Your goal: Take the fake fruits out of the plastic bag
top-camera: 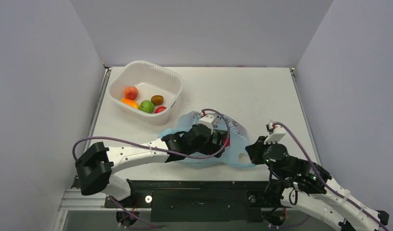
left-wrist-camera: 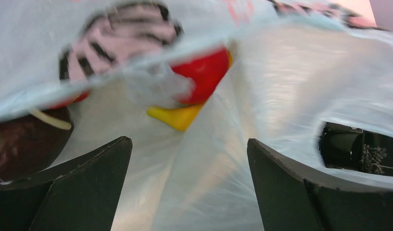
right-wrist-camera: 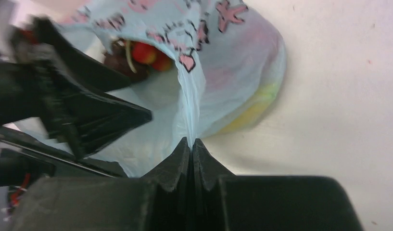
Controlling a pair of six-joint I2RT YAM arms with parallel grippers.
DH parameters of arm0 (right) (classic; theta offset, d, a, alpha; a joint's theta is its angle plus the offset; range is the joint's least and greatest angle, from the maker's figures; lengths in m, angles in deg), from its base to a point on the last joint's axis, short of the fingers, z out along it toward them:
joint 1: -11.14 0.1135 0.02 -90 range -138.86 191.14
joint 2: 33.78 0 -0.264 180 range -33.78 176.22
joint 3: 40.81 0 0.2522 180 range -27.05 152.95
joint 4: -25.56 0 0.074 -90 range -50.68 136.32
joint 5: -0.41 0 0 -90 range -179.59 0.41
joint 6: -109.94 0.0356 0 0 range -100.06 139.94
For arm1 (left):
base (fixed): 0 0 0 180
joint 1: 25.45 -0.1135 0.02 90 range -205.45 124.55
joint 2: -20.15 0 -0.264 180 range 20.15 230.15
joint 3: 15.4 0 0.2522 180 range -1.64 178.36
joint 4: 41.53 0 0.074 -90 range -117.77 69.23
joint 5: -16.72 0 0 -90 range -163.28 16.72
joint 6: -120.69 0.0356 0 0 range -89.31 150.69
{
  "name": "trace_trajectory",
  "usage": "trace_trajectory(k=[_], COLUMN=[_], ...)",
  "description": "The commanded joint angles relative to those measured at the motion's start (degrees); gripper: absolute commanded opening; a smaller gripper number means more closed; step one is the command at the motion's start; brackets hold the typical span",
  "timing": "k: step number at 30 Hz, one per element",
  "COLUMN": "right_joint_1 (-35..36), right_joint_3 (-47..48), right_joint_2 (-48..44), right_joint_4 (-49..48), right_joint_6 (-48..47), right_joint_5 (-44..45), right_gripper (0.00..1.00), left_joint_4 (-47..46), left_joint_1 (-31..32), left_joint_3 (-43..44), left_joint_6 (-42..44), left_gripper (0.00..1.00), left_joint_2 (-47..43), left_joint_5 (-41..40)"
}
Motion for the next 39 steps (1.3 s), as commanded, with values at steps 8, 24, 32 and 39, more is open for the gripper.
trace_trajectory(k=[8,24,32,39], right_joint_1=[-0.2,-0.3,-0.2,-0.3], right_joint_3=[3.1,2.9,2.4,2.2], right_joint_2=[-6.8,-6.7,-7.4,-7.2], right_joint_4=[-8.1,-8.8,-8.6,-8.6], right_joint_6=[-6.1,-8.8,-9.7,-10.3], right_joint_5=[-1.6,-2.3,-1.6,-1.5], right_gripper=[0.00,0.00,0.00,0.00], left_joint_4=[-6.0,0.1,1.1,-0.2], left_joint_1=[-0.3,-1.4,-0.1,0.1], left_joint_3=[5.4,18.9,22.4,21.7], left_joint_6=[-0.1,-3.6,-3.8,-4.6], left_gripper=[0.76,0.72,0.85,0.93], left_joint_2=[4.9,19.2,25.5,28.6], left_joint_5=[-1.8,-7.9,-5.6,-3.1])
